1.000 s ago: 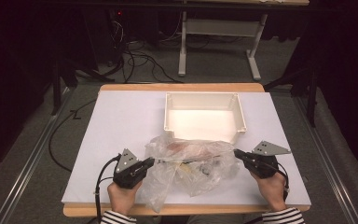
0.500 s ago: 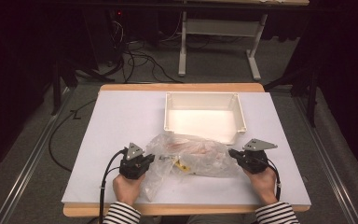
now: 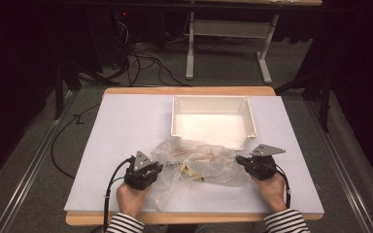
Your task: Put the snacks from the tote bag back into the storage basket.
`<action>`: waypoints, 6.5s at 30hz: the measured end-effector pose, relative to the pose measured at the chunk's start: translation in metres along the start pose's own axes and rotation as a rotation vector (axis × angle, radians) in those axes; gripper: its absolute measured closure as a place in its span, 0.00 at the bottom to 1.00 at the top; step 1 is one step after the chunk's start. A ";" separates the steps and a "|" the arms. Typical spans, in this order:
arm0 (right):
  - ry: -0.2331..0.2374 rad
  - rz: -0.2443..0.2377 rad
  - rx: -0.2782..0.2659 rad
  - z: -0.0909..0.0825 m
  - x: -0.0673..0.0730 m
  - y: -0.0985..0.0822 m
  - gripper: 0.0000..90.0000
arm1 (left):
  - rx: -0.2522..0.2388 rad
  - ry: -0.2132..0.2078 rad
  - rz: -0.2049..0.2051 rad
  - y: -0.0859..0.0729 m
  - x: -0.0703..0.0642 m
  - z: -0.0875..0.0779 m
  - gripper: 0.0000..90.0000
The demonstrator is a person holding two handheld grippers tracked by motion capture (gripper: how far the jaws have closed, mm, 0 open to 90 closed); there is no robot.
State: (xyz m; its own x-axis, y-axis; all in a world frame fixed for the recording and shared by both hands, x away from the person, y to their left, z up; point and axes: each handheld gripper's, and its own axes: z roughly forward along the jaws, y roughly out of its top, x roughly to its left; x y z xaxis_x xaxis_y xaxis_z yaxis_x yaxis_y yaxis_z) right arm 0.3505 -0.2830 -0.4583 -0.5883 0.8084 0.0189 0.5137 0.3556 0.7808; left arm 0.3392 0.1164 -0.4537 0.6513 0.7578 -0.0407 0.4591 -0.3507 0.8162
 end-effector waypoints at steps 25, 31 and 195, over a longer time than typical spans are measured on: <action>0.004 -0.014 -0.035 -0.003 0.008 0.009 0.85 | 0.099 0.041 0.128 0.026 -0.057 0.016 0.21; -0.001 -0.002 -0.062 -0.007 0.010 0.011 0.67 | 0.118 0.084 0.126 0.029 -0.048 0.014 0.61; -0.008 0.054 -0.002 -0.007 -0.006 -0.006 0.76 | 0.135 -0.064 -0.067 0.017 0.005 0.050 0.97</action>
State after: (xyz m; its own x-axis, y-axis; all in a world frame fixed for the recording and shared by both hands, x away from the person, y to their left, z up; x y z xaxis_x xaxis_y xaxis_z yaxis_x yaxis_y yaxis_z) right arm 0.3471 -0.2935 -0.4589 -0.5550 0.8299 0.0562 0.5431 0.3104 0.7802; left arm 0.3801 0.0869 -0.4687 0.6513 0.7472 -0.1325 0.5775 -0.3747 0.7254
